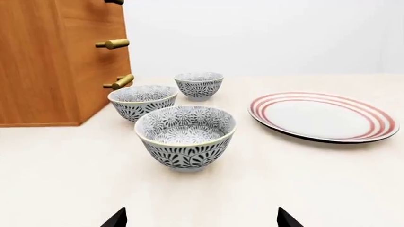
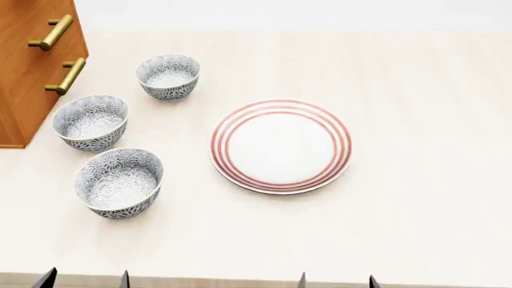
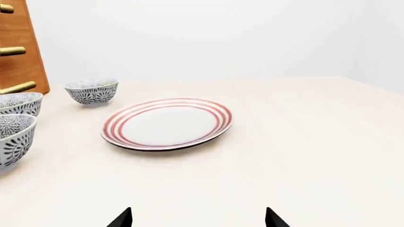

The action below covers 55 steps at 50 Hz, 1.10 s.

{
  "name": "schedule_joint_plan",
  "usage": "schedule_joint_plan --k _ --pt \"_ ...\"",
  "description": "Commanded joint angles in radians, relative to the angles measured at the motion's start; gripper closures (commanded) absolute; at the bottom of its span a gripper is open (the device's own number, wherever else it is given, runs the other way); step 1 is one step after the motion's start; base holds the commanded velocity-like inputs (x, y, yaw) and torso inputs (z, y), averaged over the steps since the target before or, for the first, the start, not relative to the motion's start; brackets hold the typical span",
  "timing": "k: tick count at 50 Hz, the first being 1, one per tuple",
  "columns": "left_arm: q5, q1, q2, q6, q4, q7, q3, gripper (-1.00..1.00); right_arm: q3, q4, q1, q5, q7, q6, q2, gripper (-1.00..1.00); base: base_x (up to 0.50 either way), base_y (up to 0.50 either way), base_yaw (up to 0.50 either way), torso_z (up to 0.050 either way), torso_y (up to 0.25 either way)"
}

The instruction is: Put the bowl at the front on the plate.

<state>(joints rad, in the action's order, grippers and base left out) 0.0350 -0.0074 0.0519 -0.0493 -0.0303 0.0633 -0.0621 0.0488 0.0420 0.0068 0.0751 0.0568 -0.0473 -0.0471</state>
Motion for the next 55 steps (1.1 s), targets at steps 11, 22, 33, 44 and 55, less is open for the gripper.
schedule_joint_plan --k 11,22,33,44,55 --pt "0.073 -0.121 0.034 -0.438 -0.353 0.036 -0.036 -1.0 0.017 0.317 0.1 0.099 0.055 -0.382 -0.065 -1.0 0.0 0.0 0.0 0.0 0.0" --pt "0.131 -0.262 0.024 -0.625 -0.456 0.061 -0.031 -1.0 0.002 0.487 0.239 0.133 0.099 -0.647 -0.107 -1.0 0.0 0.0 0.0 0.0 0.0" --pt "0.191 -0.482 -0.004 -0.86 -0.54 0.123 -0.024 -1.0 -0.025 0.582 0.448 0.174 0.124 -0.879 -0.151 -1.0 0.0 0.0 0.0 0.0 0.0" --pt "0.318 -0.673 -0.035 -1.148 -0.619 0.186 0.023 -1.0 -0.015 0.657 0.619 0.217 0.12 -1.108 -0.193 -1.0 0.0 0.0 0.0 0.0 0.0" --pt "0.434 -0.836 -0.038 -1.293 -0.626 0.268 0.059 -1.0 0.002 0.698 0.804 0.258 0.109 -1.296 -0.223 -1.0 0.0 0.0 0.0 0.0 0.0"
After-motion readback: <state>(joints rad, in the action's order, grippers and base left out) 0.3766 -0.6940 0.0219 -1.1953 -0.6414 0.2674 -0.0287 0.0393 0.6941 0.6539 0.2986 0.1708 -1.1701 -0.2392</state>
